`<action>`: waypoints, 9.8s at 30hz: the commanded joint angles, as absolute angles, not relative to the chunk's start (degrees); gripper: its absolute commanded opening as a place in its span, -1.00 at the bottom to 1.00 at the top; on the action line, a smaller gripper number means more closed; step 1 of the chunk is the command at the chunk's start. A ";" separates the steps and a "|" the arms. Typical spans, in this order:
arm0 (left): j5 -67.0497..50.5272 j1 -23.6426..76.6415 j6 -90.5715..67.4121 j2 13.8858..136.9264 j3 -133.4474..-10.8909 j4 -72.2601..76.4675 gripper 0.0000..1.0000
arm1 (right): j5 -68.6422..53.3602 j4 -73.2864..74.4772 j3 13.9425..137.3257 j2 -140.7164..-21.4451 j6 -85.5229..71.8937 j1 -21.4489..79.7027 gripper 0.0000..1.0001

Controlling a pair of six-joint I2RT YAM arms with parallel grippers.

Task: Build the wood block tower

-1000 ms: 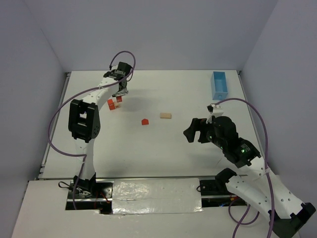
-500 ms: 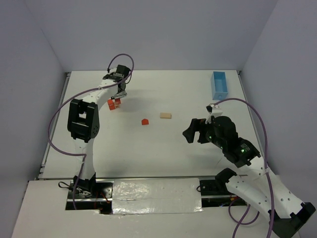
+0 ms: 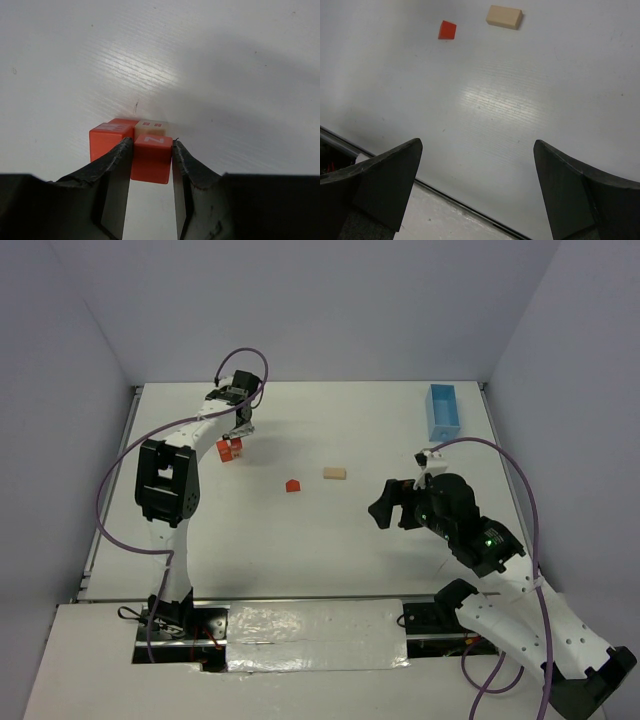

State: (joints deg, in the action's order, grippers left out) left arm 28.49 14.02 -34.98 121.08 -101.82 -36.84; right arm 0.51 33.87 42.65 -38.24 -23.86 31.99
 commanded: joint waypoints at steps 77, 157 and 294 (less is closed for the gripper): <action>25.23 13.01 -34.72 117.60 -101.34 -34.89 0.04 | -3.78 30.32 41.92 -39.55 -22.06 32.08 0.99; 28.21 14.15 -41.13 126.30 -108.28 -36.30 -1.00 | -5.19 30.32 41.84 -40.61 -21.71 32.70 0.99; 16.61 7.73 -33.58 123.23 -116.45 -37.62 -0.93 | -5.63 30.15 41.84 -42.98 -21.27 35.07 0.99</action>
State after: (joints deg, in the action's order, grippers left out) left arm 17.30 7.99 -35.73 126.69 -111.90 -39.70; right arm -5.41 32.97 41.65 -42.74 -22.35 34.39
